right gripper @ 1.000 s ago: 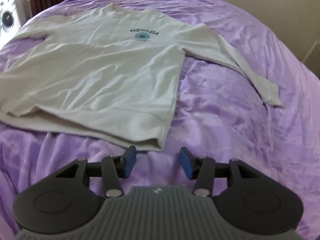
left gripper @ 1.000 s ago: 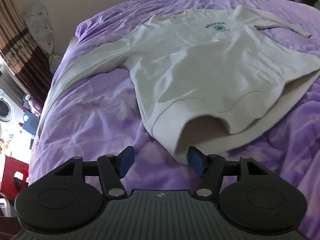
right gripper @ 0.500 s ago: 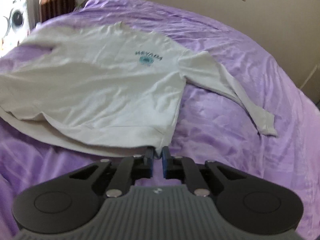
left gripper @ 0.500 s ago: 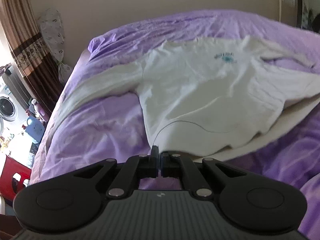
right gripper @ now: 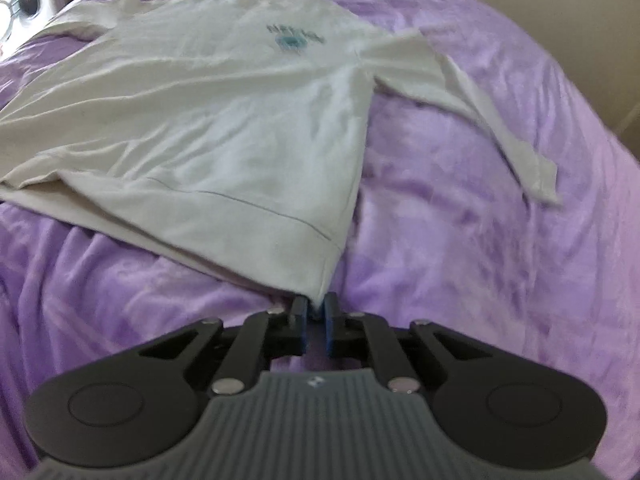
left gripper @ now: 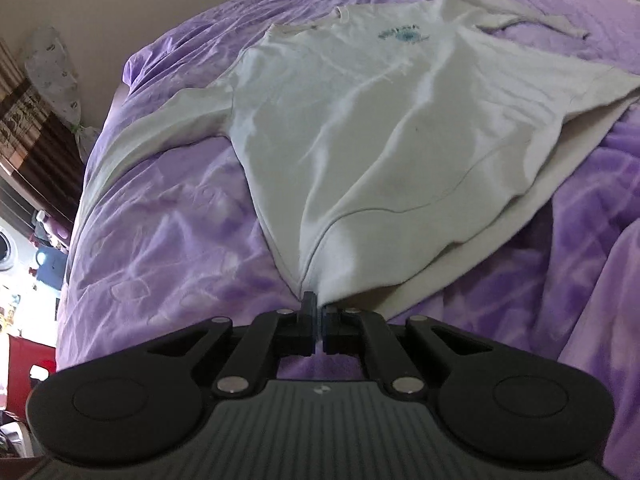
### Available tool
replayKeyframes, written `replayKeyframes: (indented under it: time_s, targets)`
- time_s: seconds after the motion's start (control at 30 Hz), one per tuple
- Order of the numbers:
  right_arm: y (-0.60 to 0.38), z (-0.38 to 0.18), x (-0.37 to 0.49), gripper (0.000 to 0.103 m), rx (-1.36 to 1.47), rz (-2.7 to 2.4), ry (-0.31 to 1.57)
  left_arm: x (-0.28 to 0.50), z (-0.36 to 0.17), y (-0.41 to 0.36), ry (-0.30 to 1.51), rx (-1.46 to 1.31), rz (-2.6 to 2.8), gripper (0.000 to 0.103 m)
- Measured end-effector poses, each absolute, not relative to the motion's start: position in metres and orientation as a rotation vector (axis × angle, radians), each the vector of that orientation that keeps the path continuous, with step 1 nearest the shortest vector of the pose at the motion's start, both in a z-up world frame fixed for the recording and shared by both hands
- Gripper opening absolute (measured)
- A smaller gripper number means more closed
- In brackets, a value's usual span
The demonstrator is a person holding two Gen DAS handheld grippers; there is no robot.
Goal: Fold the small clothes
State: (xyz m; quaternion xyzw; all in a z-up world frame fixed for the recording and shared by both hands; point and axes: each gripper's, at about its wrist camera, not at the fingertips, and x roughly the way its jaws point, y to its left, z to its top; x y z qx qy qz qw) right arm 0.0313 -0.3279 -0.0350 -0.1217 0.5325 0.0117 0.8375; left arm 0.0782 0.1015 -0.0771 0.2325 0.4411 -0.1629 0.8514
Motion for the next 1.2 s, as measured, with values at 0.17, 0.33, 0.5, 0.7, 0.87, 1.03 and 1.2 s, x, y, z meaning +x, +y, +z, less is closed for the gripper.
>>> replayKeyframes:
  time_s: [0.17,0.33,0.5,0.7,0.87,1.03,1.2]
  targets:
    - [-0.299,-0.022,0.020,0.037,-0.513,0.130,1.031,0.078,-0.078,0.099,0.943,0.497,-0.339,0.010]
    - [-0.280,-0.039,0.017,0.027,-0.791,0.159,0.988,0.076,-0.076,0.099,0.943,0.494,-0.334,0.010]
    - [-0.275,-0.035,0.019,0.027,-0.896,0.190,0.951,0.076,-0.076,0.099,0.947,0.487,-0.327,0.010]
    - [-0.269,-0.044,0.019,0.000,-0.929,0.229,0.927,0.077,-0.075,0.101,0.959,0.474,-0.330,0.002]
    - [-0.287,-0.021,0.017,0.000,-0.847,0.202,0.934,0.079,-0.077,0.099,0.981,0.500,-0.345,0.001]
    - [-0.308,-0.048,0.013,0.000,-0.833,0.199,1.049,0.078,-0.085,0.093,1.003,0.594,-0.404,0.001]
    - [-0.312,-0.047,0.017,0.000,-0.812,0.234,1.084,0.090,-0.061,0.118,1.054,0.499,-0.480,0.047]
